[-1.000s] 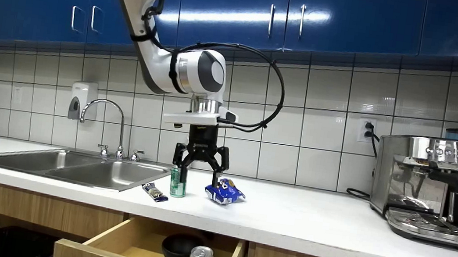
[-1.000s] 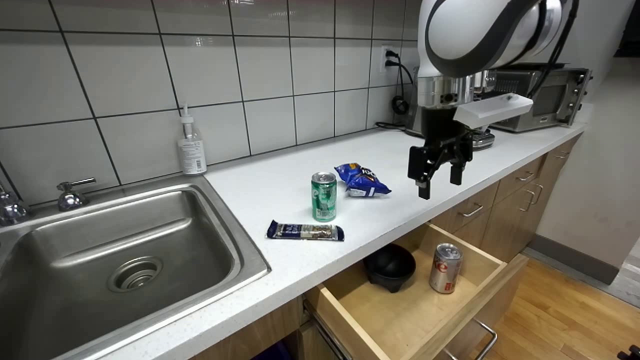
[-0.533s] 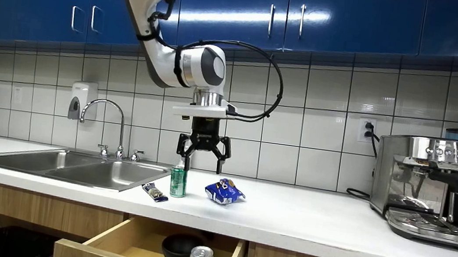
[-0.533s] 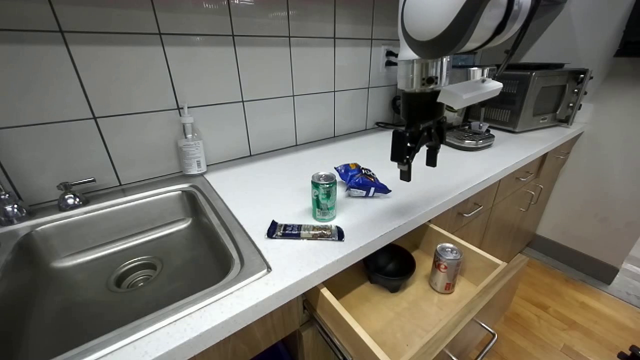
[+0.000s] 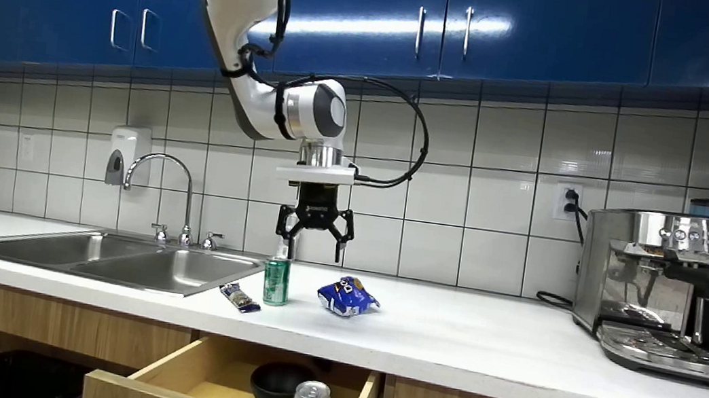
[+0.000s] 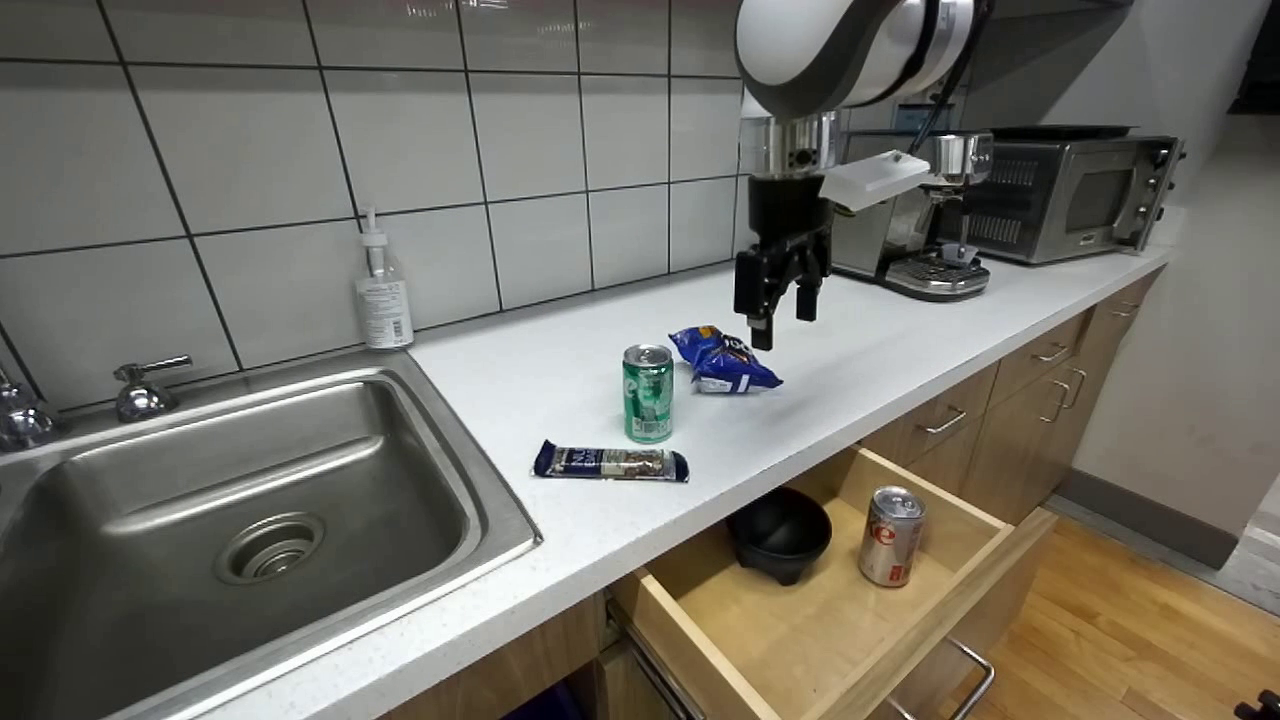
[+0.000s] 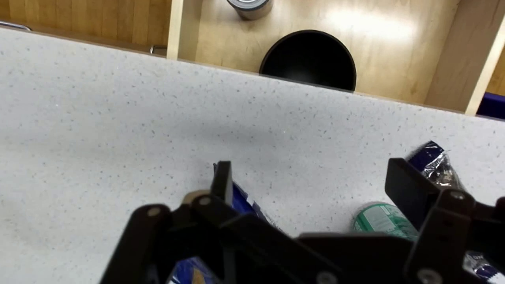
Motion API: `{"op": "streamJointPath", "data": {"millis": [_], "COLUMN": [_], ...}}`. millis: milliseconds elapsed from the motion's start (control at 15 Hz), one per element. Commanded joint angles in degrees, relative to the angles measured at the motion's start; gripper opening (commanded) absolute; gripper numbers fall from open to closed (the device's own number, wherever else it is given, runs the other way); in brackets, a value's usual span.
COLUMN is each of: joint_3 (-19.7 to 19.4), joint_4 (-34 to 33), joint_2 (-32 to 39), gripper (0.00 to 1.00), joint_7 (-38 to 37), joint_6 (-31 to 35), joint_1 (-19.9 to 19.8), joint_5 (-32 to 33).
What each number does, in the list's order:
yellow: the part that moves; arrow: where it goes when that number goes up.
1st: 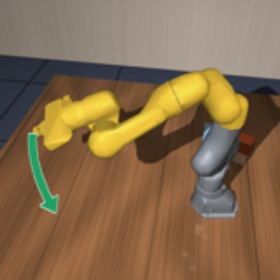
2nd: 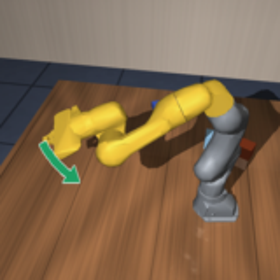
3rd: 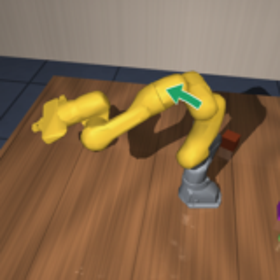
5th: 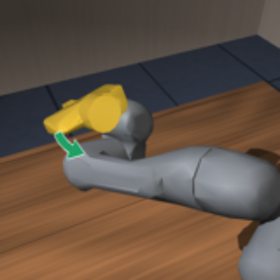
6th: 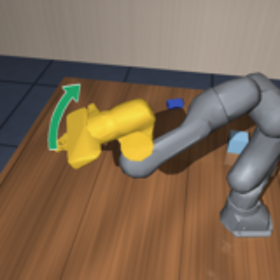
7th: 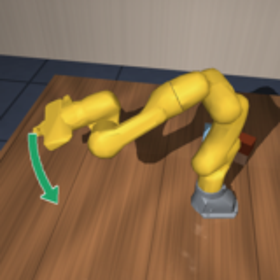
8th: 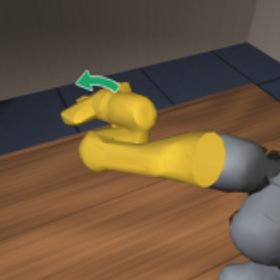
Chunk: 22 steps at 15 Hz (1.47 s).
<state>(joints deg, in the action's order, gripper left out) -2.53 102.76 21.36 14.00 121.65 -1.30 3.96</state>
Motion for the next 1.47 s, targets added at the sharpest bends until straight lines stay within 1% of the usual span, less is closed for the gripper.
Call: {"op": "streamJointPath", "data": {"millis": [0,133,533,1000,1400], "joint_3": [1.02,1.18,1.18,3.95,5.33], "joint_4": [-1.04,-2.11,-2.5,-4.87,-8.64], "joint_2": [0.66,1.47,1.62,2.65,5.67], "gripper": [1.0,1.0,1.0,1.0,1.0], "joint_7": [-0.18,-0.14,-0.08,3.84,6.07], "joint_6": [-0.6,-0.98,-1.23,-0.67,-0.57], "joint_1": [-0.7,-0.68,-0.69,0.49,1.53], "joint_5": [0.35,0.35,0.36,0.56,0.9]}}
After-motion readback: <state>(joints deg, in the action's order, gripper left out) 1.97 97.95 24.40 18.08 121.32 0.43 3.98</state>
